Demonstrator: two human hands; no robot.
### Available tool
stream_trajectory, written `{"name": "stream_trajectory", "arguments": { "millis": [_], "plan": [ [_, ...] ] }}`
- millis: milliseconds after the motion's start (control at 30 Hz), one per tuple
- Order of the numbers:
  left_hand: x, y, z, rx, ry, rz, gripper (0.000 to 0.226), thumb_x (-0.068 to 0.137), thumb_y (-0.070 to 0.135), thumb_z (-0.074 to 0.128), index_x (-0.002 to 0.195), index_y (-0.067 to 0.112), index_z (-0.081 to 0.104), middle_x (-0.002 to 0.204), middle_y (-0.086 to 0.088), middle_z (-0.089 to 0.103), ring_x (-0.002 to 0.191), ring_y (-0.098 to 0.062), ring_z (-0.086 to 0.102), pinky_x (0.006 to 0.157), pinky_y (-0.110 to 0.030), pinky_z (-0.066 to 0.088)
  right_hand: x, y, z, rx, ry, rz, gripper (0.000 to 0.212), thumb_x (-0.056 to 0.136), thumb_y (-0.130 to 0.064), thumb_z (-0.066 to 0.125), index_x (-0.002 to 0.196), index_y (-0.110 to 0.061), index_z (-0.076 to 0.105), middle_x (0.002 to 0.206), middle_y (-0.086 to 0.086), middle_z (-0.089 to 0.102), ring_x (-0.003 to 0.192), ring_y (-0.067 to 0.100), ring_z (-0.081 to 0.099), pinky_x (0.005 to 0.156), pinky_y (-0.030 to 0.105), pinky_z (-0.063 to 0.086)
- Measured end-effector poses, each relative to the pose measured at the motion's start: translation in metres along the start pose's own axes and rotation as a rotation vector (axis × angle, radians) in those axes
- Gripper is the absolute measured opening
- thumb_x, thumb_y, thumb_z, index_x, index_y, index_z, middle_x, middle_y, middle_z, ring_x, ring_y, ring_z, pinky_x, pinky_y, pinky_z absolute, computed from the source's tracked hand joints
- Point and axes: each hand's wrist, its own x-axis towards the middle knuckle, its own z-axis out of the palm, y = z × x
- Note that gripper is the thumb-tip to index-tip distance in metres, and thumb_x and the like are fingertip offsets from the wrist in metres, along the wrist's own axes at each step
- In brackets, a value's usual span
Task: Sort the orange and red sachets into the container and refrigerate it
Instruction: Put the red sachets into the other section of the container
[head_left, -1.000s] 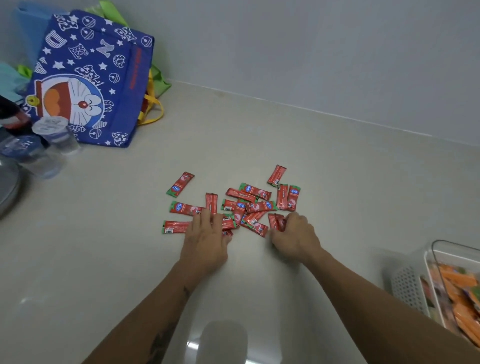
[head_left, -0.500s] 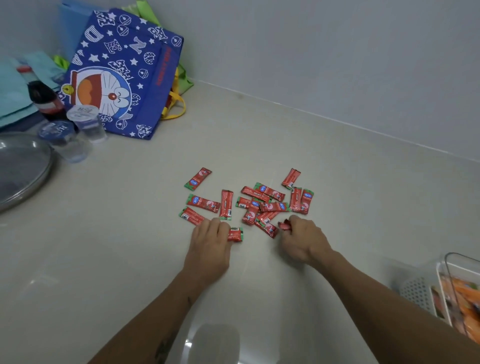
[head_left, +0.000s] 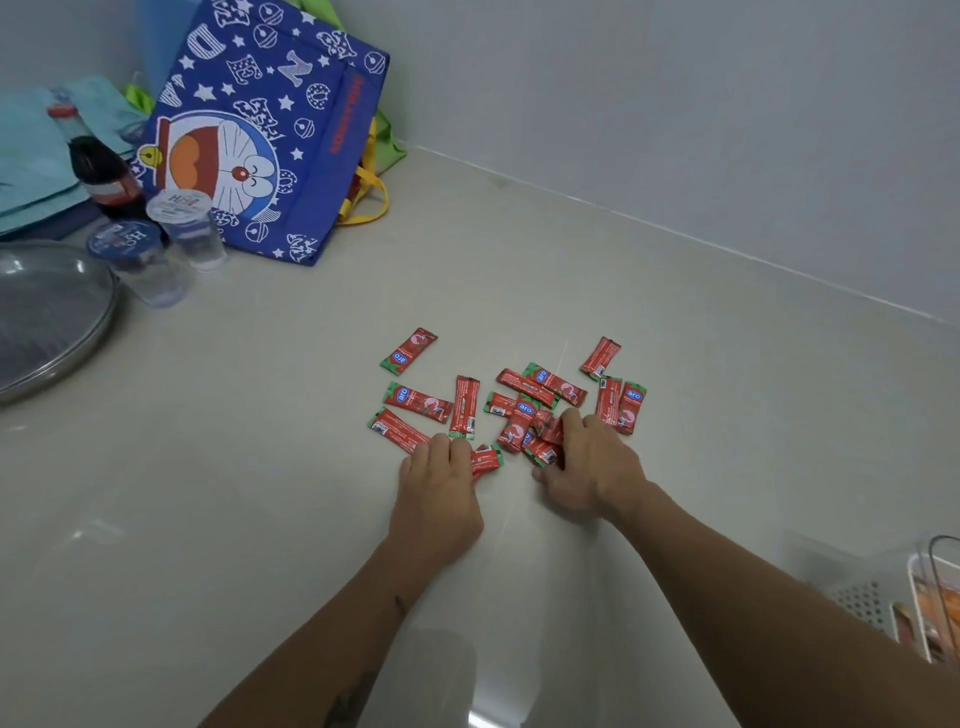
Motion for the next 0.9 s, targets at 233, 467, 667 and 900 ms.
{"name": "stream_trajectory", "arguments": {
  "millis": [233, 467, 667, 900],
  "plan": [
    [-0.013, -0.012, 0.005, -0.064, 0.134, 0.123, 0.020, 0.079, 0.014, 0.057, 0.099, 0.012, 0.055, 0.095, -0.006, 0.052, 0.081, -0.021, 0.045, 0.067, -0.034, 0.045, -0.027, -0.008, 0.014, -0.226, 0.172, -0.129, 0.030, 0.094, -0.034, 0.049, 0.118, -0.017, 0.046, 0.113, 0.006, 0.054, 0.097, 0.023, 0.051, 0.068, 0.032, 0.037],
    [-0.024, -0.007, -0.001, -0.036, 0.087, 0.083, 0.027, 0.071, 0.007, 0.063, 0.096, 0.013, 0.055, 0.091, -0.006, 0.055, 0.079, -0.025, 0.047, 0.068, -0.036, 0.045, -0.060, -0.002, 0.015, -0.355, 0.180, -0.155, 0.027, 0.090, -0.037, 0.048, 0.103, -0.017, 0.060, 0.118, 0.006, 0.045, 0.105, 0.024, 0.042, 0.069, 0.034, 0.039],
    [-0.054, -0.007, -0.015, -0.158, 0.014, 0.181, 0.024, 0.074, 0.013, 0.040, 0.094, 0.015, 0.053, 0.089, -0.001, 0.050, 0.076, -0.025, 0.048, 0.068, -0.036, 0.043, -0.115, 0.019, 0.018, -0.157, 0.136, -0.060, 0.024, 0.089, -0.043, 0.043, 0.096, -0.022, 0.053, 0.103, 0.001, 0.057, 0.093, 0.025, 0.052, 0.073, 0.036, 0.039],
    [-0.080, 0.033, -0.049, -0.366, -0.060, 0.266, 0.032, 0.082, 0.009, 0.045, 0.111, 0.023, 0.048, 0.104, 0.003, 0.046, 0.080, -0.025, 0.055, 0.068, -0.041, 0.049, -0.187, 0.045, -0.002, 0.555, 0.266, 0.010, 0.011, 0.084, -0.018, 0.053, 0.083, -0.024, 0.044, 0.067, 0.003, 0.057, 0.062, 0.025, 0.053, 0.056, 0.040, 0.041]
  ]
}}
